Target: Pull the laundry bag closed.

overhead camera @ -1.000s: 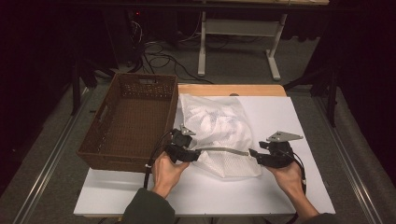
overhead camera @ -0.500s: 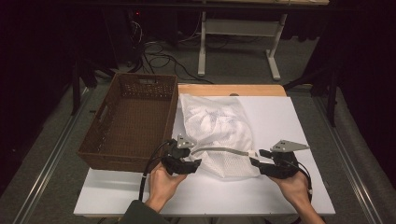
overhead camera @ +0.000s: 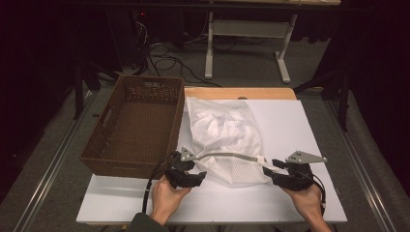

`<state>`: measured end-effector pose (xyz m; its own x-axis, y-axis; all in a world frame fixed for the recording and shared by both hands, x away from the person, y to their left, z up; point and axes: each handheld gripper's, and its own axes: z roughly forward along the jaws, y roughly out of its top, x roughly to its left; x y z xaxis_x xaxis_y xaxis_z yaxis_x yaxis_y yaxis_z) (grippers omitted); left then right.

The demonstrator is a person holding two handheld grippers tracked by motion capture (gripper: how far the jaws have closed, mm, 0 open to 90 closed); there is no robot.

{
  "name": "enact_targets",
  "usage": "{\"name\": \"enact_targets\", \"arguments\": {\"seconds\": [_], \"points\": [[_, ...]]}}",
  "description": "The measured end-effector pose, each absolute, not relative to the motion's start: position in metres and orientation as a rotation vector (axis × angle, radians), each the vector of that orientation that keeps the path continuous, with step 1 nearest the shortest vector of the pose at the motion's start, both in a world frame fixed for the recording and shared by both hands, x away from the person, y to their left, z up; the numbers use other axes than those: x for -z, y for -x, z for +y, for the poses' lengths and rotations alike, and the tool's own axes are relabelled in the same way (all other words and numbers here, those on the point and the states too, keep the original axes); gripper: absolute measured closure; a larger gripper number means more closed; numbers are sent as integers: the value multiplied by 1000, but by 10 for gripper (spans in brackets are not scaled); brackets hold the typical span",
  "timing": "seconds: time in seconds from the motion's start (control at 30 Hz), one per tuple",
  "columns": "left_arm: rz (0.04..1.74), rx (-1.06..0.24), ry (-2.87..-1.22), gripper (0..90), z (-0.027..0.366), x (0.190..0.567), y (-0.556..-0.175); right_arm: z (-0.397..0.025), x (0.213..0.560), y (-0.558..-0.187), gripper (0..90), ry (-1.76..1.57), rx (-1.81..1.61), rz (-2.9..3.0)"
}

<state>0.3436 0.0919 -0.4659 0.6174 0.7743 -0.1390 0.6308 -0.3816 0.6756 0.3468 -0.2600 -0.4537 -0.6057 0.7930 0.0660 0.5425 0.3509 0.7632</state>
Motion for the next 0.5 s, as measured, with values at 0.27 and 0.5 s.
{"name": "enact_targets", "arguments": {"seconds": [0.27,0.5], "points": [[1127,-252,-2134,456,95,479,-346,-263,467,-348,505,-1195,-1080,2282],[1143,-251,-2121,457,98,489,-348,-272,473,-346,528,-1232,-1101,2246]]}}
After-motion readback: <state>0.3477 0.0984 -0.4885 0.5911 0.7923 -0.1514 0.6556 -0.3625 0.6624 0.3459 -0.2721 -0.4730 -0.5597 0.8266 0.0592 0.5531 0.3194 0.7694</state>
